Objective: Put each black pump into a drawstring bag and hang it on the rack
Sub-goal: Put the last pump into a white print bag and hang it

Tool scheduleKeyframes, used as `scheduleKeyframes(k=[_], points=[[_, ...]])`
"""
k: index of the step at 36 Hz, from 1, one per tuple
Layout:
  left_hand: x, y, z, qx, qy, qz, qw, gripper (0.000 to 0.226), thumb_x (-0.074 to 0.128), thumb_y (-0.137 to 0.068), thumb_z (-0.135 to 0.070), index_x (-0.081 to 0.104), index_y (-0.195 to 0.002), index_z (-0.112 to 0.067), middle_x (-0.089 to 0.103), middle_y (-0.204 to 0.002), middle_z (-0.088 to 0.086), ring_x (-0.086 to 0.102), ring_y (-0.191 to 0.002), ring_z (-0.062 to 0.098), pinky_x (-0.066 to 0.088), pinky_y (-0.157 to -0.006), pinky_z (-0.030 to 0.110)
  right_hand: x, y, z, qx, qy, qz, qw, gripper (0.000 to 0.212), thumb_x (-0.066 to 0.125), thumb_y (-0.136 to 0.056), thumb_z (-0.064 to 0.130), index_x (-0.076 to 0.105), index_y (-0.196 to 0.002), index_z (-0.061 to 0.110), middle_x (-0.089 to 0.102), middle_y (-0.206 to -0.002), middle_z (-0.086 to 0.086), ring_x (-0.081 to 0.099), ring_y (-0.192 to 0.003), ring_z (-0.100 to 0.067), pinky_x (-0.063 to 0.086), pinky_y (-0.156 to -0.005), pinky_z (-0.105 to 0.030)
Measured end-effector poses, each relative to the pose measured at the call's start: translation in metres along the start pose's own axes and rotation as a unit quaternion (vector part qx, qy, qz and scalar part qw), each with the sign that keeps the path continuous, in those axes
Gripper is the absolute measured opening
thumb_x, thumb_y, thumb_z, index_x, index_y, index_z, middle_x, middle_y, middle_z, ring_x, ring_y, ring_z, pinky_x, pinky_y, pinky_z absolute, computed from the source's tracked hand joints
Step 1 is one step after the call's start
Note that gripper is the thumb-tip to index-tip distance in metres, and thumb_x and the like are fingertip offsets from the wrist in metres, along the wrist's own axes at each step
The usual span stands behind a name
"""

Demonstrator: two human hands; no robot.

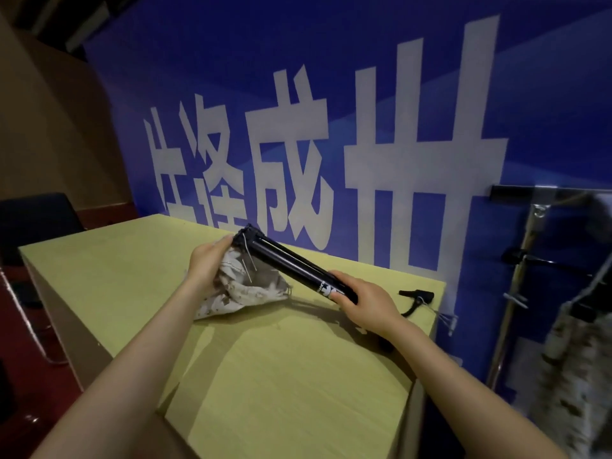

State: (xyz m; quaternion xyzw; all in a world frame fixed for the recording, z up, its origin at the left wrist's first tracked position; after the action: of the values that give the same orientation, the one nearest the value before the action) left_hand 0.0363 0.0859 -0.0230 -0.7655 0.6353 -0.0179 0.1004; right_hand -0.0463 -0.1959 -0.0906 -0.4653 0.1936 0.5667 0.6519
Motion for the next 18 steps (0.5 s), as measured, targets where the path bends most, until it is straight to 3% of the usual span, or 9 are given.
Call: scheduleKeyframes(k=[4,7,10,15,18], points=[[0.001,0.003,-0.016,0.024,0.011,0.01,1.0,0.035,0.061,-0.091,-0.043,0.073,-0.093,-0.01,0.075,-0.084,0.011,0.071,-0.081,0.025,0.054,-0.075,0.033,-0.014,0.012,-0.002,-0.006,-0.014,0.012,1.0,0.051,0.047,-0.098,0.048,0.035,-0.146,0.04,0.059,-0.13,0.011,0.056,-0.104,-0.007,0.051,-0.087,-0.027],[0.006,0.007,-0.03,0.062,-0.014,0.004,0.998,0.035,0.056,-0.094,-0.041,0.069,-0.091,-0.009,0.072,-0.085,0.009,0.068,-0.08,0.022,0.05,-0.069,0.029,-0.022,0.022,0.0,-0.015,-0.003,0.014,1.0,0.051,0.047,-0.098,0.048,0.035,-0.146,0.04,0.059,-0.13,0.01,0.057,-0.107,-0.009,0.051,-0.089,-0.03],[0.008,0.008,-0.04,0.105,-0.058,-0.004,0.993,0.045,0.054,-0.093,-0.048,0.069,-0.093,-0.005,0.071,-0.087,0.018,0.068,-0.082,0.031,0.052,-0.077,0.038,-0.027,0.03,0.001,-0.024,0.023,0.014,0.999,0.052,0.046,-0.098,0.049,0.033,-0.147,0.04,0.058,-0.133,0.011,0.056,-0.111,-0.011,0.051,-0.091,-0.032],[0.015,0.02,-0.056,0.165,-0.115,-0.009,0.98,0.048,0.054,-0.094,-0.045,0.059,-0.07,-0.004,0.049,-0.064,0.012,0.047,-0.062,0.021,0.033,-0.061,0.031,-0.033,0.039,-0.002,-0.029,0.065,0.001,0.997,0.054,0.044,-0.098,0.05,0.028,-0.149,0.04,0.059,-0.13,0.009,0.057,-0.106,-0.009,0.052,-0.086,-0.029],[0.016,0.023,-0.063,0.184,-0.129,0.005,0.975,0.05,0.054,-0.093,-0.049,0.054,-0.067,-0.006,0.045,-0.063,0.012,0.041,-0.059,0.02,0.029,-0.059,0.031,-0.036,0.041,-0.005,-0.034,0.093,-0.01,0.995,0.055,0.043,-0.098,0.05,0.025,-0.15,0.04,0.06,-0.126,0.008,0.057,-0.101,-0.009,0.052,-0.082,-0.027]])
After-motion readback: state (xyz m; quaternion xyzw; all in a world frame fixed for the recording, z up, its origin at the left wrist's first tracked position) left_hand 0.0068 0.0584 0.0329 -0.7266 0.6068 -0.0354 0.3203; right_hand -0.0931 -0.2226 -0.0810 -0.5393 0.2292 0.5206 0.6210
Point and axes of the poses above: each hand's wrist, its own y-axis away from the middle knuckle, its own x-axis out of the palm, z = x × y, the point moved 1 cm from there along -y, towards the middle knuckle
